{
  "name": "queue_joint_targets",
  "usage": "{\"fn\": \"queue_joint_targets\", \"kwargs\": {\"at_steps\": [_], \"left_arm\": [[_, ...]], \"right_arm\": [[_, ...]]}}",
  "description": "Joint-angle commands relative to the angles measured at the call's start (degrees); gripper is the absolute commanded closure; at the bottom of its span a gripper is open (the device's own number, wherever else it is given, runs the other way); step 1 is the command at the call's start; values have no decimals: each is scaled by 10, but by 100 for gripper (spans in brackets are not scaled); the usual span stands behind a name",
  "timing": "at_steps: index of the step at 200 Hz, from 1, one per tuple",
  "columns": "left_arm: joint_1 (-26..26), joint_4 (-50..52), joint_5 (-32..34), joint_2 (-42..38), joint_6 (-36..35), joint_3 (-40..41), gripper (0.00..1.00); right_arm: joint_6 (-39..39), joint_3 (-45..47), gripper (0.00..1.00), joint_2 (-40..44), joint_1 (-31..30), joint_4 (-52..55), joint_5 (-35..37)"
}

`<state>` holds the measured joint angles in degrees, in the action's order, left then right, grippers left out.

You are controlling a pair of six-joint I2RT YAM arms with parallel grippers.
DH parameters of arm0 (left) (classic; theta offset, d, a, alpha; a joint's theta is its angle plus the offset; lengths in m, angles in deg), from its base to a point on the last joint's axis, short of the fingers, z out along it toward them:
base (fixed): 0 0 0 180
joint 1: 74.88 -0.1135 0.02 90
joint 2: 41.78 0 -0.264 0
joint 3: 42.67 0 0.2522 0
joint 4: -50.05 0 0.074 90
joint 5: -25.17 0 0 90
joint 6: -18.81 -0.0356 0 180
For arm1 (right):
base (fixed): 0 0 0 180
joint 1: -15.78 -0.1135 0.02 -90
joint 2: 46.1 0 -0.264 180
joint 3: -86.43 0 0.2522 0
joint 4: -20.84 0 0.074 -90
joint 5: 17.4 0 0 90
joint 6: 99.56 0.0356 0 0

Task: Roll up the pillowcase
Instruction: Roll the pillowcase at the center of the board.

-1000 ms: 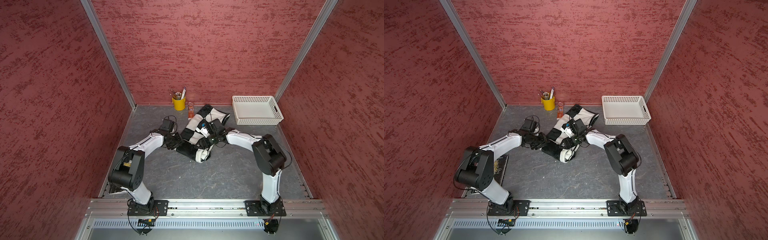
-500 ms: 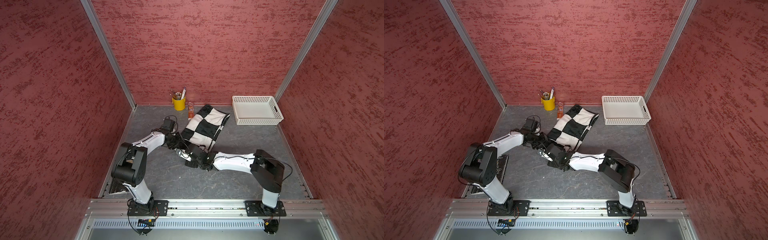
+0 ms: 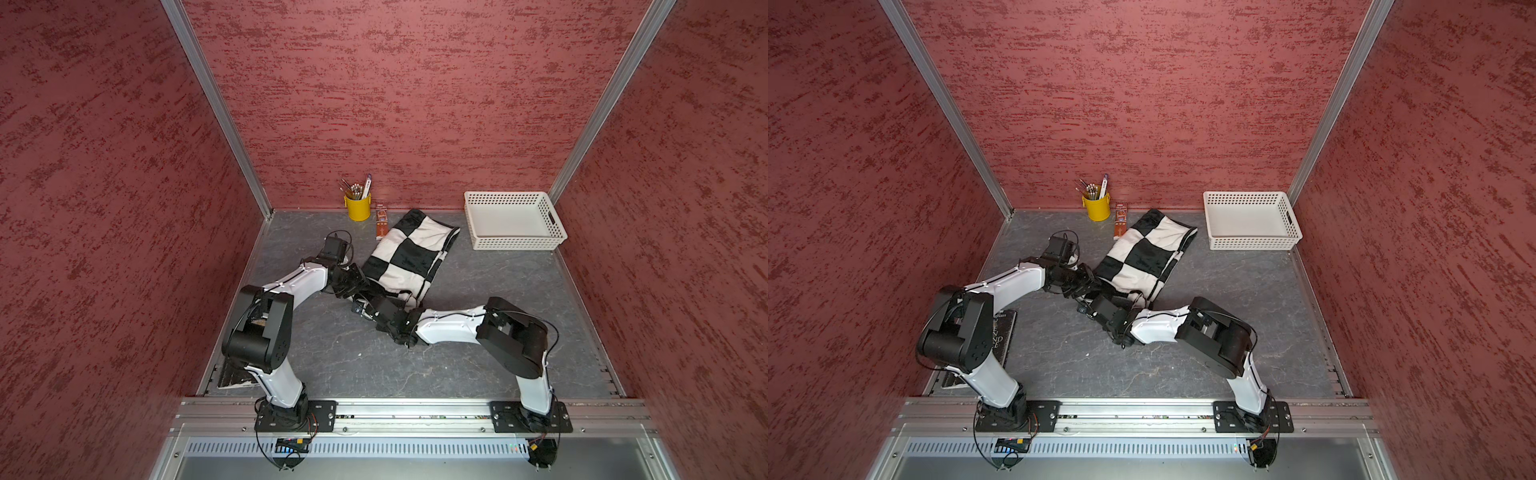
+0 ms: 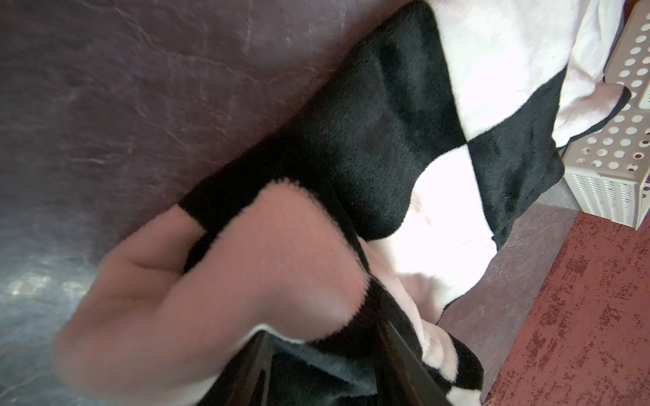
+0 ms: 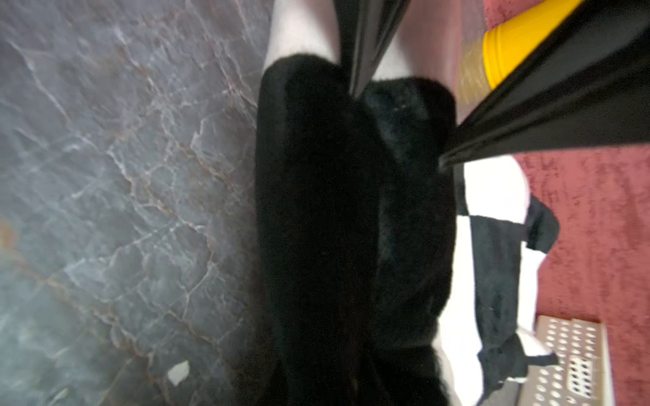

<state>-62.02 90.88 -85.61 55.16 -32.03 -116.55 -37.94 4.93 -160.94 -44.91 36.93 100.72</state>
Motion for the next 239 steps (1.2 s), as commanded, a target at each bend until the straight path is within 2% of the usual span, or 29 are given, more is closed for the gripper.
{"fn": "queue_joint_targets", "kwargs": {"at_steps": [1,9,25,47,71,118,146,171,183,196,216,224,229,239], "left_arm": [[-20,1,-2,-29,-9,-22,50],[-27,4,-4,-44,-11,-25,49],[-46,10,-3,-71,-16,-30,44],[-64,12,-6,-97,-30,-28,43],[-62,6,-6,-102,-39,-22,42],[-2,-31,-3,-62,-48,-26,41],[31,-44,9,-21,-53,-47,40],[49,-42,19,22,-57,-84,38],[54,-44,19,41,-57,-99,36],[55,-38,24,64,-52,-118,35],[55,-18,30,101,-46,-150,33],[56,-13,31,114,-45,-160,33],[56,-11,30,121,-43,-165,32],[56,-6,29,133,-41,-174,33]], "right_arm": [[64,-13,100,3,18,71,-44],[85,-14,100,13,25,84,-71],[128,-21,100,36,47,115,-168],[177,-35,100,50,89,148,-278],[216,-53,100,49,146,165,-396],[300,-129,100,-24,274,211,-630],[345,-182,98,-75,326,219,-725],[356,-213,91,-100,346,232,-747],[350,-213,77,-96,346,232,-736],[350,-203,70,-86,347,221,-731],[353,-179,50,-56,345,197,-699],[349,-167,45,-39,345,189,-679],[343,-161,33,-28,343,185,-663],[325,-150,30,-1,335,188,-613]]}}
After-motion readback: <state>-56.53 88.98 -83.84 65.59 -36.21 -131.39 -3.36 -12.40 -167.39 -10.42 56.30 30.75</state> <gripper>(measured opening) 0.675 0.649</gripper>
